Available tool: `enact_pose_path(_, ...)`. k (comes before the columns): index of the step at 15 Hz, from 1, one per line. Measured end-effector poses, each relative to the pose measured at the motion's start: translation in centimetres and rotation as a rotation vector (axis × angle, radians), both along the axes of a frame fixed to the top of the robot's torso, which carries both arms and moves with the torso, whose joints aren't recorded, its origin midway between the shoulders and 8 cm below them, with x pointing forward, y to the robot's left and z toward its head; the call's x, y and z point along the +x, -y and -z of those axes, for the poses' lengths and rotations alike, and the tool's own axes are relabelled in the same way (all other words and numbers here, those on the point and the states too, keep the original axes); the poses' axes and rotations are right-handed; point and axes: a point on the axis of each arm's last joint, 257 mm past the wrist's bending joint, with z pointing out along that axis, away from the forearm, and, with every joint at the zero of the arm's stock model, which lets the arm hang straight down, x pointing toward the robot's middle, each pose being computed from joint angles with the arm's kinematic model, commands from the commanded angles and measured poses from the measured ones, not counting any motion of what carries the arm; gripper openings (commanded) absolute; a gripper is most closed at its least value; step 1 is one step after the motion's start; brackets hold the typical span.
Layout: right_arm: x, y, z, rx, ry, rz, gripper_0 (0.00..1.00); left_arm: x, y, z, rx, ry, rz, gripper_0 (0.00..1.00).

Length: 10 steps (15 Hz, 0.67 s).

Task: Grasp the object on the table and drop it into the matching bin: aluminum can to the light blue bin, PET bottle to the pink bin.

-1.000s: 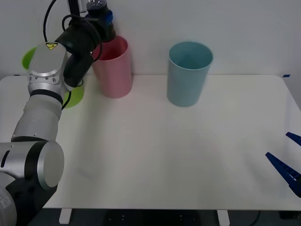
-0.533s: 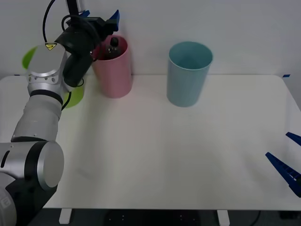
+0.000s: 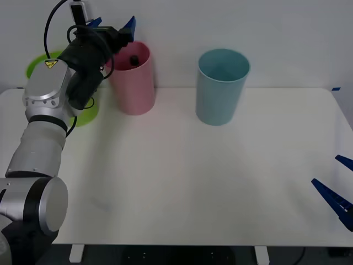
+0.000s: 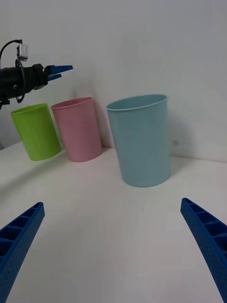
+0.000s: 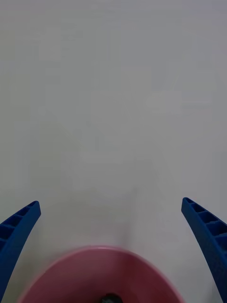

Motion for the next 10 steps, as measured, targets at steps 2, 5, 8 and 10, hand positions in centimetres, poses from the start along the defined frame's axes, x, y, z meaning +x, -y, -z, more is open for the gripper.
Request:
enact_pose_path(2,0.0,0.0,0.0,0.000,0.000,0.000,1.00,-0.7,-0.3,0.6,-0.010,0.004,0.009,1.00)
enact_pose_path(5,0.0,0.0,0.0,0.000,0.000,0.000,1.00,-2.2,-0.6,1.2,-0.008,0.023,0.039,1.00)
enact_pose_path(8,0.0,0.0,0.0,0.000,0.000,0.000,1.00,-4.2,-1.4,2.5,0.005,0.028,0.093,1.00)
enact_pose_path(10,0.0,0.0,0.0,0.000,0.000,0.000,1.00,-5.4,-2.2,3.6,0.017,0.022,0.132,1.00)
